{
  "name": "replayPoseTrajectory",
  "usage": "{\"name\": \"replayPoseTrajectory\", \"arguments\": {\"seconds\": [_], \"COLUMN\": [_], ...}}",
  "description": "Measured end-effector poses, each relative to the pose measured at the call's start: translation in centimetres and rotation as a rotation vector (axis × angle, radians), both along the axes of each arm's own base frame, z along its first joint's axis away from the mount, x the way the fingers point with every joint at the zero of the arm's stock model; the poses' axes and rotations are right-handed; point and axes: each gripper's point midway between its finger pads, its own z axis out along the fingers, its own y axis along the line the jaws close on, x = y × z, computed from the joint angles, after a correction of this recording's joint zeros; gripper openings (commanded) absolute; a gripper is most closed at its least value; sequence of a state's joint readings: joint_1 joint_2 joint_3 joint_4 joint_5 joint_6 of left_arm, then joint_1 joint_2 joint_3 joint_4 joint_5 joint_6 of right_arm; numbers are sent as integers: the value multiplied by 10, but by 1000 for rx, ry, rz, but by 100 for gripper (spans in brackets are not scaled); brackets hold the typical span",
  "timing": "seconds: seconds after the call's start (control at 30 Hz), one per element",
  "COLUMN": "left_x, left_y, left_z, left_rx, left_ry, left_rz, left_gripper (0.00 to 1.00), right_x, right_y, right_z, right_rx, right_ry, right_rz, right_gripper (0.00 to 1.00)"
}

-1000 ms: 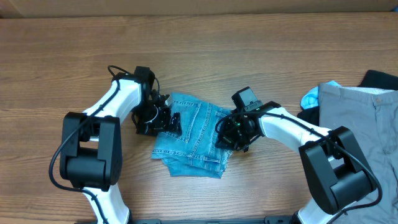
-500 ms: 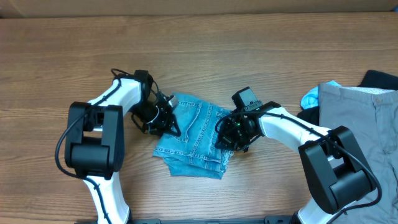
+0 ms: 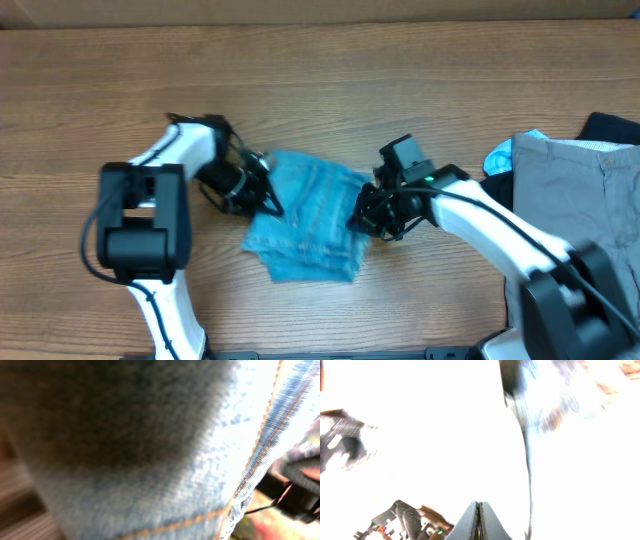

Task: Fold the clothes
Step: 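Drag the folded jeans to the table's upper-left corner with the left gripper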

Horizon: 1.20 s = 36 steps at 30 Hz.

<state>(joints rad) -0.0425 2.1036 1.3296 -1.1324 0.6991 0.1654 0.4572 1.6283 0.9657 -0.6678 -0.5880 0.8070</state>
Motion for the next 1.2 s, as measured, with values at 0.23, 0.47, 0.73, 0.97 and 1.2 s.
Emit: {"name": "replayPoseTrajectory", "arguments": {"seconds": [0.23, 0.47, 0.73, 0.97, 1.2], "left_x": [103, 142, 132, 110, 81], "left_y": [116, 255, 337, 321, 320], "left_z": [42, 50, 46, 36, 28], "left_rx": [43, 192, 290, 324, 413], "left_ry": [-238, -345, -235, -109, -42], "left_rz": [361, 797, 1199, 1174, 1087], "left_gripper": [4, 4, 79, 82, 51], "right_x": [17, 17, 16, 18, 18], "right_y": [0, -3, -6, -8, -9], "right_z": [84, 88, 85, 83, 83], "right_rx": [83, 77, 59, 40, 35], "right_ry": [-260, -272, -261, -269, -271], "right_rz": [-24, -33, -38, -47, -50], "right_gripper": [4, 4, 4, 4, 5]}}
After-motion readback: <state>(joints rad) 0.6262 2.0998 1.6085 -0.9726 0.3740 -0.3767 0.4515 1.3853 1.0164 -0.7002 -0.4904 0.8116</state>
